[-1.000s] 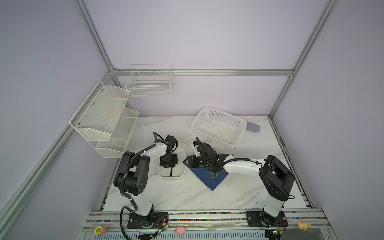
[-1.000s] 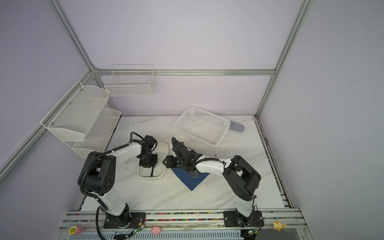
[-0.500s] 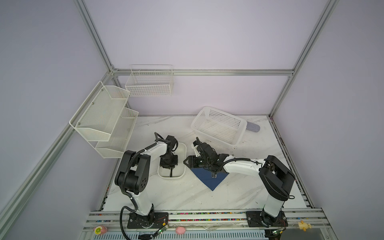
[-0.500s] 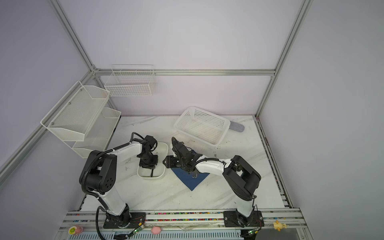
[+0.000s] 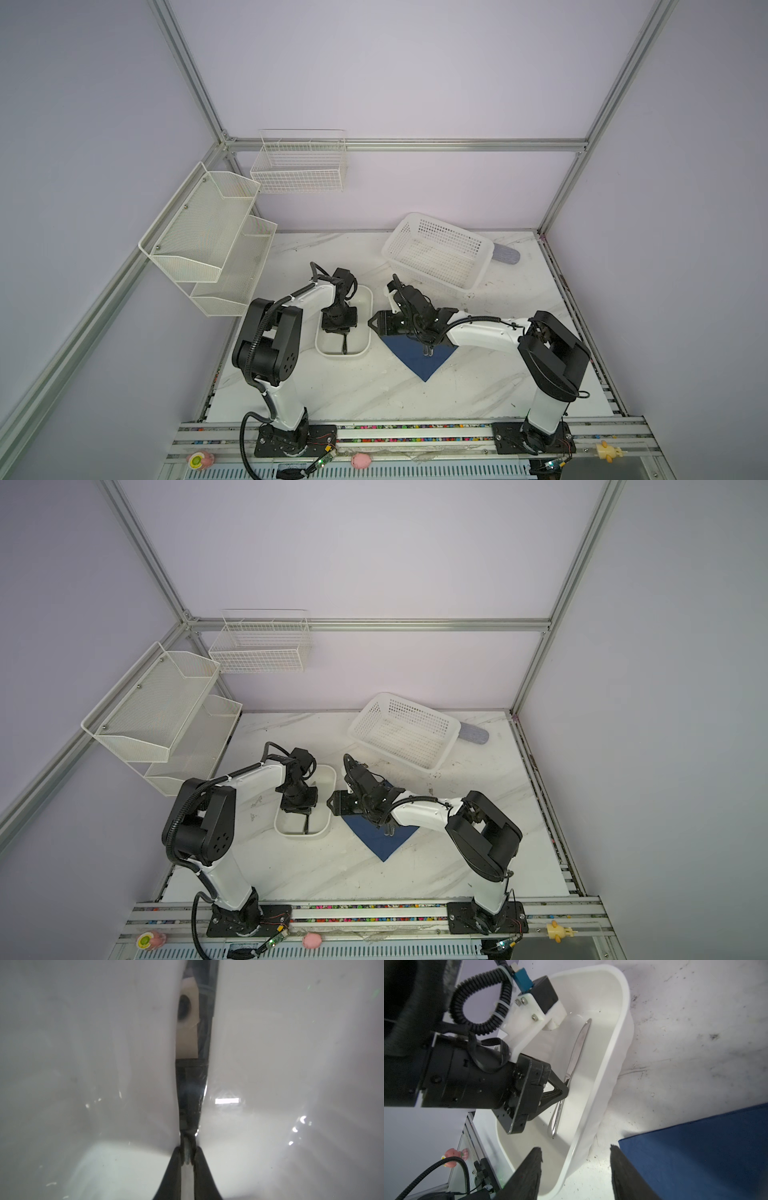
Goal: Place the utensils on the paper napkin and roll it up
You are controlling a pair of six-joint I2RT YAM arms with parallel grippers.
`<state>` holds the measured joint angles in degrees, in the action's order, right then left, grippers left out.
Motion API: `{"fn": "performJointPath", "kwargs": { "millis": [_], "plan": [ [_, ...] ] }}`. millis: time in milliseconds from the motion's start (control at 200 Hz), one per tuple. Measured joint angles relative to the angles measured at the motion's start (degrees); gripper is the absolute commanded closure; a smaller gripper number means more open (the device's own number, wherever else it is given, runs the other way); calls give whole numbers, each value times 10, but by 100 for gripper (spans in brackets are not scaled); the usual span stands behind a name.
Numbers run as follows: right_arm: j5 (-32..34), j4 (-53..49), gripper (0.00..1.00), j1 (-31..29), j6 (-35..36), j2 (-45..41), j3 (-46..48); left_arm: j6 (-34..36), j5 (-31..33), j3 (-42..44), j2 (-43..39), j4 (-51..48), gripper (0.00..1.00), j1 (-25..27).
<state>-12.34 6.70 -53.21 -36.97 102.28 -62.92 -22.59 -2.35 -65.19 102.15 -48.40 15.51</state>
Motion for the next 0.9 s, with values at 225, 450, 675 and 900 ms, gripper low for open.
{"fn": "performJointPath", "kwargs": {
  "millis": [225,450,675,900],
  "plan": [
    [31,0,45,0,0,-28,13,-11,20,19,-37,49,88,0],
    [43,0,45,0,0,-33,15,-23,28,34,-56,86,88,0],
    [46,0,45,0,0,-33,15,-35,28,34,-30,124,86,0],
    [47,0,45,0,0,-33,16,-48,32,34,-11,152,85,0]
  ]
}}
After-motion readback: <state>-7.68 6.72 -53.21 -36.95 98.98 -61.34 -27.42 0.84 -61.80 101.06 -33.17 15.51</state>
